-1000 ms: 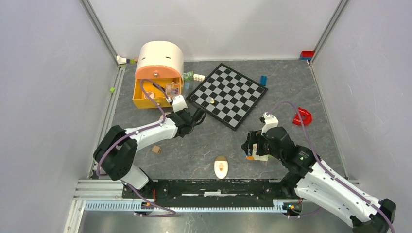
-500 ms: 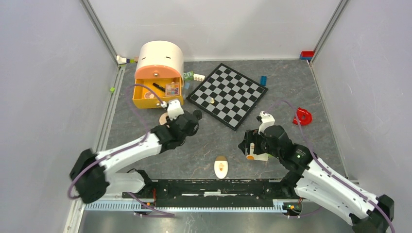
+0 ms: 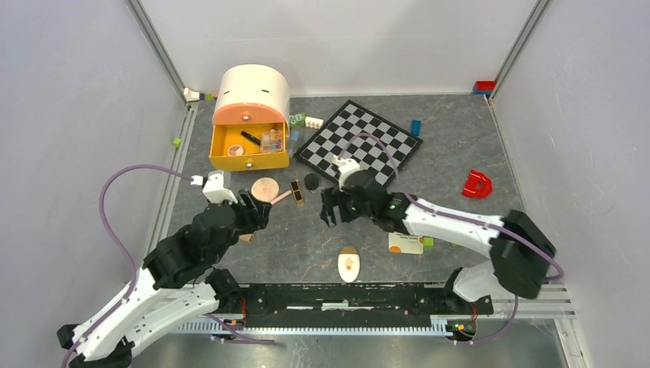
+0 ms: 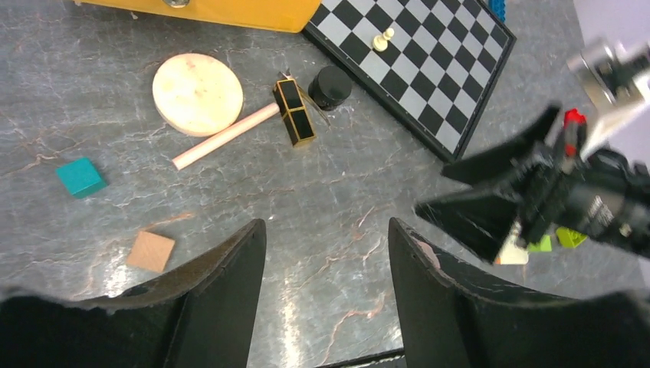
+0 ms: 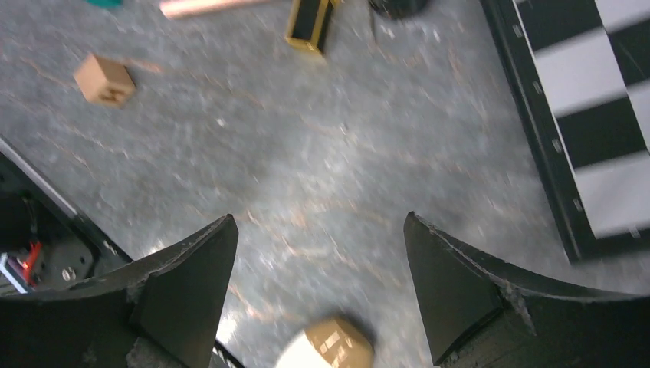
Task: Organize the makeup
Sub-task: Pick up the lipstick at the center of the board.
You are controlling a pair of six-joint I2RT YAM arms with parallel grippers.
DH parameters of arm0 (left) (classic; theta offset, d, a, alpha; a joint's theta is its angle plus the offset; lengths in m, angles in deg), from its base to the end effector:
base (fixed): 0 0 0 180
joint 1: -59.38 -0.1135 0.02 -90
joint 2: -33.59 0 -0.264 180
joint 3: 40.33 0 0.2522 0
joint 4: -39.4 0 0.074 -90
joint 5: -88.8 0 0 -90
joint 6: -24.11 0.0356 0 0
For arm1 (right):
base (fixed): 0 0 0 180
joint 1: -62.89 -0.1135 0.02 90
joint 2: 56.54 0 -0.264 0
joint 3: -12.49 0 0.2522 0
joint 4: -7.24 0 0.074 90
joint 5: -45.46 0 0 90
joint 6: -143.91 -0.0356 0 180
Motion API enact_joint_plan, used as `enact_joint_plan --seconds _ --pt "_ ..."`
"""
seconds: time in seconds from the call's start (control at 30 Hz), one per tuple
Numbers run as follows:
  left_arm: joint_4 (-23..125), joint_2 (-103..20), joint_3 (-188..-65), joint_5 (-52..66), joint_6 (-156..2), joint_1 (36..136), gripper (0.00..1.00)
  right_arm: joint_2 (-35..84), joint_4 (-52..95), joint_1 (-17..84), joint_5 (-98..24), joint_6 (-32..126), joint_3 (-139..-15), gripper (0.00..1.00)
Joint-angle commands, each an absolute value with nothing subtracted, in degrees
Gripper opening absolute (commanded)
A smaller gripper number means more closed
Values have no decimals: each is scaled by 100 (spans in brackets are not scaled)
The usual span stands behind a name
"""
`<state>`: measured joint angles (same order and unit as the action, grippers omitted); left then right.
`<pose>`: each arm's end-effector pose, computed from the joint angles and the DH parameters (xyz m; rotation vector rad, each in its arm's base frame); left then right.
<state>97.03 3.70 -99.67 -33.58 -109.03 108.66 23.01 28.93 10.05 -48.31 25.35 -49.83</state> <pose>0.0813 -0.0652 0.3199 -0.2377 1.9961 -0.4581 0.1820 0.2362 0.2296 -0.4562 2.2958 0.6709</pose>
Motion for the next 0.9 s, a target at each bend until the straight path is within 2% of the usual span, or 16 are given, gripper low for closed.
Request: enact_joint_plan --seconds 0.0,0.4,0.7,0.87 --pt "10142 820 -10236 -2999 -10049 10868 67 3177 1973 826 -5106 2683 -5824 87" --pt "10036 1488 -10055 -3081 -9819 10869 69 5423 1661 505 -5584 2828 -7708 82" --pt "9956 1464 -10015 -2991 -9744 10869 69 6176 2084 499 -6042 2758 -8317 69" --pt "9921 1437 -10003 -2959 -9728 10869 68 6411 2361 506 -6308 2745 -8436 65"
